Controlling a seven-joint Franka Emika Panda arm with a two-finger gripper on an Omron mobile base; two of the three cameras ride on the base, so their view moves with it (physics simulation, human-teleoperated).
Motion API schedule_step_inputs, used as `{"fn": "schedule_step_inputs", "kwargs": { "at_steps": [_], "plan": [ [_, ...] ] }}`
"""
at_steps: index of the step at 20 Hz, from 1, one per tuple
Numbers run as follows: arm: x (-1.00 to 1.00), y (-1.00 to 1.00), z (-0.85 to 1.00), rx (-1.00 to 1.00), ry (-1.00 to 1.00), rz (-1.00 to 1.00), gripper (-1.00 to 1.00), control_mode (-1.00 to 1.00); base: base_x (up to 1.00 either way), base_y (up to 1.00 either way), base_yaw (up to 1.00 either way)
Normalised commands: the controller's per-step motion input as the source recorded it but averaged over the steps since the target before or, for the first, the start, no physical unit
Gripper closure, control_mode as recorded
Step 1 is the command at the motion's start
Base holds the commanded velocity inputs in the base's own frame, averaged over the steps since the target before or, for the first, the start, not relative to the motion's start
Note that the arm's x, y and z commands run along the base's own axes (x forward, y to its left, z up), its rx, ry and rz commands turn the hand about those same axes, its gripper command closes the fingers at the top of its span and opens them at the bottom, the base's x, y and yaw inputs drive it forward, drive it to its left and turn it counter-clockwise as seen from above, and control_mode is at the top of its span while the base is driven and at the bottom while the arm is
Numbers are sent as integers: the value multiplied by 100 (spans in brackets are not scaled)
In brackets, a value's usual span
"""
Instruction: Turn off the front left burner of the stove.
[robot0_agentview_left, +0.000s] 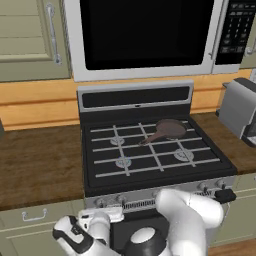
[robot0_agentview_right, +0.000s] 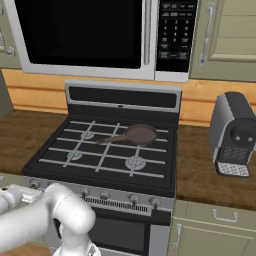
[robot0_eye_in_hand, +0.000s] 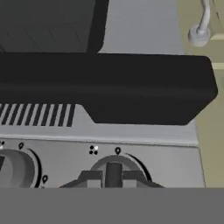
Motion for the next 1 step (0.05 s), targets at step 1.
{"fn": "schedule_step_inputs", "kwargs": {
  "at_steps": [1],
  "plan": [
    [0, 0, 0, 0, 0, 0, 100, -100, 0, 0, 0]
  ]
}}
